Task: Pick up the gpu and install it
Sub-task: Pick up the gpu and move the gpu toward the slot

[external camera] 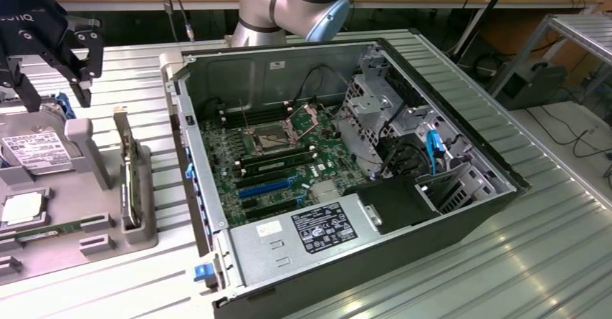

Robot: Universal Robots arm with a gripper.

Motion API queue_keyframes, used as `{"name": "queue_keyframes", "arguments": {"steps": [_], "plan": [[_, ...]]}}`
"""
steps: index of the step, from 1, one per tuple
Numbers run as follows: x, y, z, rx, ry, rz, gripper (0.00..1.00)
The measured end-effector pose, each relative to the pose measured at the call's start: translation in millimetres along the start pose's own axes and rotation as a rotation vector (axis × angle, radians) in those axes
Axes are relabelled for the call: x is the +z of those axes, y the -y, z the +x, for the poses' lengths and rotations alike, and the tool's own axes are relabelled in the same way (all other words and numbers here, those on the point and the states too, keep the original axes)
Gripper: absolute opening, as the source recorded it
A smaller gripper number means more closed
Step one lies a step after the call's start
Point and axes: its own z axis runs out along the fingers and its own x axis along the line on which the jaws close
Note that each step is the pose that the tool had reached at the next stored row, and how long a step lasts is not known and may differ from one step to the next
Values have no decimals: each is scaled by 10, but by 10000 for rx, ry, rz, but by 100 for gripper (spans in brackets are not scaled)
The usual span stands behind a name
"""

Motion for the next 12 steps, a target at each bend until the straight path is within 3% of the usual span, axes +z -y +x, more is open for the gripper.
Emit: {"name": "queue_keyframes", "arguments": {"steps": [1, 2, 12], "plan": [[0, 0, 0, 0, 0, 0, 48], [0, 0, 0, 0, 0, 0, 54], [2, 0, 0, 0, 0, 0, 54]]}}
